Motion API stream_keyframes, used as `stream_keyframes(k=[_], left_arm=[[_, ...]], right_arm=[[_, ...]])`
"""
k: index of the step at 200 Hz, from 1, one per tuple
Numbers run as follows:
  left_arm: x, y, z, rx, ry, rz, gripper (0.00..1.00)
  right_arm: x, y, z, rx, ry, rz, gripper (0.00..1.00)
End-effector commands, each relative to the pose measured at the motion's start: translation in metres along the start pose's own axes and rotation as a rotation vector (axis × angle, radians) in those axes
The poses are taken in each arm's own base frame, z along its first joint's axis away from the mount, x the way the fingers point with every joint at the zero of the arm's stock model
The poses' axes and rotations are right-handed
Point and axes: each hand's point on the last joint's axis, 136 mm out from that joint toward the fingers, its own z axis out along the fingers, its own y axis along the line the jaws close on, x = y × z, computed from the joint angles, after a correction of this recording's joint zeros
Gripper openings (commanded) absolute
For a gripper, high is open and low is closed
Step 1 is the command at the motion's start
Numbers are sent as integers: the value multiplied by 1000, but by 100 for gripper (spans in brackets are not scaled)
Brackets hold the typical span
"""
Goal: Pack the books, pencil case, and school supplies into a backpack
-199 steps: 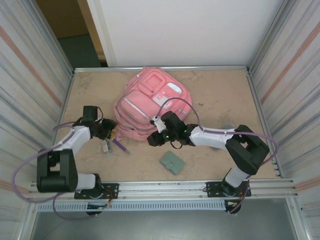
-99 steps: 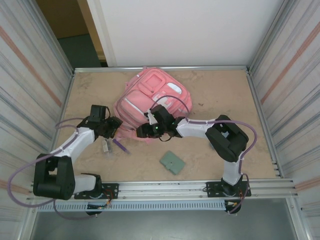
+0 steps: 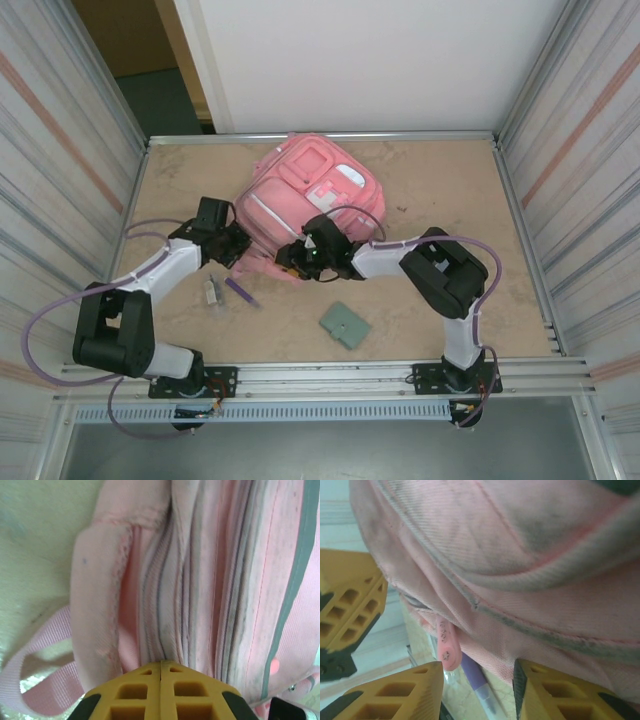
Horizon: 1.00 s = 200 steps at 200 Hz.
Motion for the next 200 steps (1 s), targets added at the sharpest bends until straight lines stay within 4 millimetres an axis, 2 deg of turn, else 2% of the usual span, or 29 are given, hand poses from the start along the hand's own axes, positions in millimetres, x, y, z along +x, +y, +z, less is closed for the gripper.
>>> stream_keyframes(k=[1,26,71,75,80,87,107,116,118,122,127,149,164,176,183,200], left_arm=[[9,-16,-8,46,20,9,0],[20,-23,-4,73,66,12,0],[33,-20,-3,100,106,-18,0],[32,-18,-3,95,100,-18,6],[31,-16,-5,89,95,-17,19],[30,-10,-6,72,86,-27,29],[24,5,-10,41,52,-79,43],[21,9,-10,44,36,-97,46],[19,9,-10,47,32,-100,48],[18,10,-9,48,27,-106,59],[15,11,-9,48,22,-111,61],[7,18,-5,33,23,-128,61],[0,22,0,27,12,-127,57],[-6,24,5,30,10,-137,46],[-9,24,8,40,15,-145,36],[-14,19,13,57,39,-156,28]], right_arm=[[-1,-9,-3,37,-63,97,40],[-3,-5,-6,47,-103,74,39],[1,3,-4,18,-83,181,39],[3,3,-5,20,-84,183,39],[3,3,-6,25,-91,189,38],[5,5,-8,28,-95,195,38],[11,14,-9,10,-90,201,38],[12,17,-8,1,-89,205,38],[13,18,-8,-3,-89,206,38],[13,18,-7,-5,-89,206,38],[14,20,-6,-8,-93,208,38],[13,23,-3,-10,-96,208,37],[9,22,-2,-5,-115,197,36],[5,19,0,6,-136,195,36],[2,17,2,8,-146,196,36],[-3,21,7,-16,-135,221,37]])
